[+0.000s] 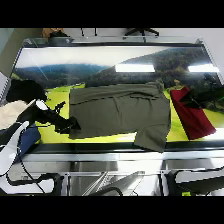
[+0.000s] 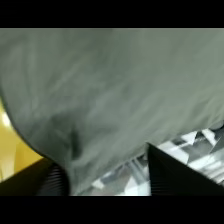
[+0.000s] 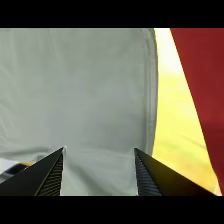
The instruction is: Fold the shirts.
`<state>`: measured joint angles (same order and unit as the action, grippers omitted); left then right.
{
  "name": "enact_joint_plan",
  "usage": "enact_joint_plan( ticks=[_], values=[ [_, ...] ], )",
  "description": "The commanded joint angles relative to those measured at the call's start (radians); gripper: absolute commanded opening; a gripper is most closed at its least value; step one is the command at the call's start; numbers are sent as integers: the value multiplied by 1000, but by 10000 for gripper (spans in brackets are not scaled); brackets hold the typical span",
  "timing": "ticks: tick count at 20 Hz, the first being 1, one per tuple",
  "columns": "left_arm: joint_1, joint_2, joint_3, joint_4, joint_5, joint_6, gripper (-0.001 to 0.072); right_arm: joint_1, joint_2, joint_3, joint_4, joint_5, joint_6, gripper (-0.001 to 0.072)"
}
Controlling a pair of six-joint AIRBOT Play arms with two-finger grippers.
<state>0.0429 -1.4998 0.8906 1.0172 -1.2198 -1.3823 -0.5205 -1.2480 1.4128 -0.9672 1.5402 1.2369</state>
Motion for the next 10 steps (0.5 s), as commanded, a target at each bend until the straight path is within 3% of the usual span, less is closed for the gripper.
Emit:
enact_joint_plan(
  ticks=[1, 3, 6, 10],
  values=[
    [1, 3, 20, -80, 51, 63, 41, -9, 22, -69, 0, 14, -2, 492],
    [2, 2, 64, -32, 59, 74, 13, -18, 46, -152, -6, 11, 13, 422],
    [15, 2, 151, 84, 73, 46, 13, -35, 110, -295, -47, -20, 34, 422],
    [57, 0, 197, 81, 72, 53, 13, -38, 238, -542, -50, -96, 114, 422]
  ],
)
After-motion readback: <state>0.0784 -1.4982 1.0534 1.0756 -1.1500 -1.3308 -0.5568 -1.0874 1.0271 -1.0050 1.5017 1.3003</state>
